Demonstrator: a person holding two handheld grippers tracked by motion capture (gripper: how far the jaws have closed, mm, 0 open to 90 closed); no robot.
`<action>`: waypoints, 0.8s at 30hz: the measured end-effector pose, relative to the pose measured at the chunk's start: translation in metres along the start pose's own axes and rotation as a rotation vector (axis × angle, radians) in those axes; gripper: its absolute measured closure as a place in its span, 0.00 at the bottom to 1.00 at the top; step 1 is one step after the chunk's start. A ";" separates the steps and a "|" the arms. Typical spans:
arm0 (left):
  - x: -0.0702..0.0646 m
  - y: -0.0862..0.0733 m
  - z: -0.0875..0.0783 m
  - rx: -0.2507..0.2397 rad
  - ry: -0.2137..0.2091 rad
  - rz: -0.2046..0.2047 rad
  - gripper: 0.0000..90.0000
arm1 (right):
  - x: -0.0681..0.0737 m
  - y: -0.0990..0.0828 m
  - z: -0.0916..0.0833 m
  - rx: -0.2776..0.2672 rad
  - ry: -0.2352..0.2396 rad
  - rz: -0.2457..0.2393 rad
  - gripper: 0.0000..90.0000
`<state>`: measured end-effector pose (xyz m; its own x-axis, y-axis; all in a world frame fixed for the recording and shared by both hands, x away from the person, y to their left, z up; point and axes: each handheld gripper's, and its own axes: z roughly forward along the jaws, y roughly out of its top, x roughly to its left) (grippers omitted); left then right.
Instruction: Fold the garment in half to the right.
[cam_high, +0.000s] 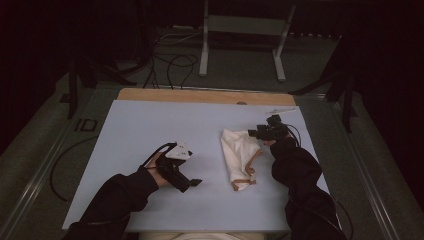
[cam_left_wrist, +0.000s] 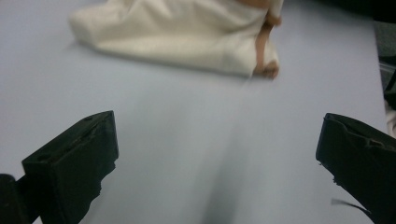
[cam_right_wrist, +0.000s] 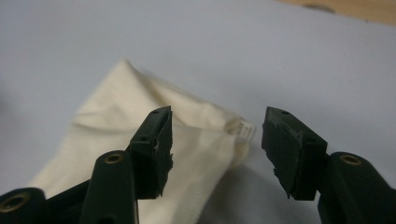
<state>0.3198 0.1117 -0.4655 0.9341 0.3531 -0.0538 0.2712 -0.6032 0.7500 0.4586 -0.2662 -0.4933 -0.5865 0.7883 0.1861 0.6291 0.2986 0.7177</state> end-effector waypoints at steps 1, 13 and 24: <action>0.000 -0.005 -0.002 -0.002 -0.002 -0.010 0.00 | -0.001 -0.002 0.003 0.009 0.001 0.002 0.50; 0.002 -0.050 -0.018 -0.075 0.018 -0.110 0.00 | 0.003 -0.003 0.005 0.030 -0.052 -0.070 0.97; 0.003 -0.067 -0.031 -0.105 0.117 -0.143 0.00 | 0.017 0.020 -0.025 -0.125 -0.080 -0.147 0.98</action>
<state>0.2974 0.1753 -0.4959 0.8525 0.5145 -0.0922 0.3679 -0.4653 0.8051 0.4487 -0.2602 -0.4587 -0.6221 0.7826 0.0231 0.4682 0.3483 0.8121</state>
